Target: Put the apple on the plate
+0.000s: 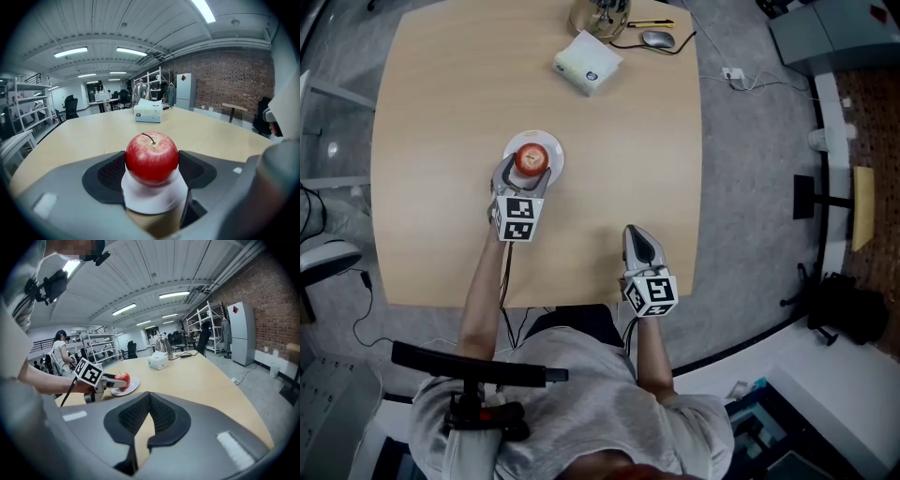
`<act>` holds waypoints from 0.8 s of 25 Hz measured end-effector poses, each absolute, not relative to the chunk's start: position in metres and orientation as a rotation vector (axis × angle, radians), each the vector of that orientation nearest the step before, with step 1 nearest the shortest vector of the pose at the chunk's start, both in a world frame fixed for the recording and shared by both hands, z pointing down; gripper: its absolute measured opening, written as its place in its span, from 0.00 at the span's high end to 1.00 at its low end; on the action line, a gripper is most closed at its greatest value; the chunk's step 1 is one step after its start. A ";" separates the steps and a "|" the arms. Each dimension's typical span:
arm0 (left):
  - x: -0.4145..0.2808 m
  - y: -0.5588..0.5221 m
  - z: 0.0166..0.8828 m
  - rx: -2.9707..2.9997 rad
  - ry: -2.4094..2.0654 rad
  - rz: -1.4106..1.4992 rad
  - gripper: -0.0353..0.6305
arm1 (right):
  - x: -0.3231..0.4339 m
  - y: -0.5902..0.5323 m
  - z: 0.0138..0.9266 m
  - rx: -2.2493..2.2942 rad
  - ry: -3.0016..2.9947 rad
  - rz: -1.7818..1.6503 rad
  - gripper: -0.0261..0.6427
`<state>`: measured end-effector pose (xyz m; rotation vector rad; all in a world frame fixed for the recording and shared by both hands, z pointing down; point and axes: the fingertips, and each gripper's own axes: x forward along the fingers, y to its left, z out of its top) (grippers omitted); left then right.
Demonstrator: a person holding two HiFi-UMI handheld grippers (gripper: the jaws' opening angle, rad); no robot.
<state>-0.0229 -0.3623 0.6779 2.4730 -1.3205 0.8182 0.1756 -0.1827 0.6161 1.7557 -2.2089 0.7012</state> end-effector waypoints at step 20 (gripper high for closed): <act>-0.030 -0.366 0.658 2.485 -1.398 0.761 0.39 | 0.171 -0.192 0.616 1.738 -2.261 0.684 0.95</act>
